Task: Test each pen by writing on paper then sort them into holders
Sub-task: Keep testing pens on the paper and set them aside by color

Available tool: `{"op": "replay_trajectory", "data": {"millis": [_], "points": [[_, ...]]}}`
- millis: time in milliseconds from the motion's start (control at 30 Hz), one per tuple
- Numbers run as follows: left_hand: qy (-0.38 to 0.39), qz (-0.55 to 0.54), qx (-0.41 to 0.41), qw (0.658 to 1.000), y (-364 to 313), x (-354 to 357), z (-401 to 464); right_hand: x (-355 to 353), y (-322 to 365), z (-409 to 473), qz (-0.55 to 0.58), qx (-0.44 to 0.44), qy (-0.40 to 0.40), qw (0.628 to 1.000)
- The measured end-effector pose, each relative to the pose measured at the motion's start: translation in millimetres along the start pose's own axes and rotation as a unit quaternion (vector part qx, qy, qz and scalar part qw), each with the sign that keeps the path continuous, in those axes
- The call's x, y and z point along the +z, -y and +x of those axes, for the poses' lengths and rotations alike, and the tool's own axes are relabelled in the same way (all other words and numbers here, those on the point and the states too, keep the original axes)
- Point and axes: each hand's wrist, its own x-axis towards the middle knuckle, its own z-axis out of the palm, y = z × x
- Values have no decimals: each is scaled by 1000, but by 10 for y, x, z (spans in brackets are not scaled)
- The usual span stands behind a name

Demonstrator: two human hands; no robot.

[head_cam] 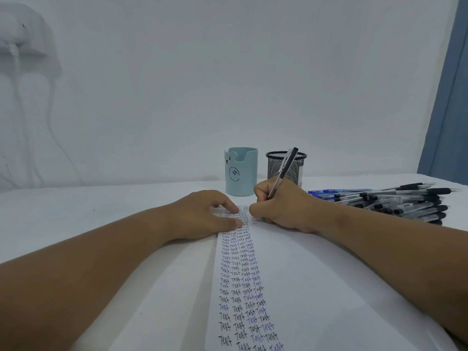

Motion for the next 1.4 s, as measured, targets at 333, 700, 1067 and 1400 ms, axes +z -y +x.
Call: {"op": "replay_trajectory", "data": {"millis": [333,700,1067,1400], "points": [[2,4,3,1000,-5,-3,4,1,-27,19,14,3,6,1000],[-2,-2,1,1000,9,0,0,16,30,-2,-38,-20,7,999],[5,0,-11,1000,-41,-13,-38,-74,39,61,180,12,-136,974],[7,-2,-10,1000,-40,-10,-46,-185,6,16,53,-30,-154,986]]}}
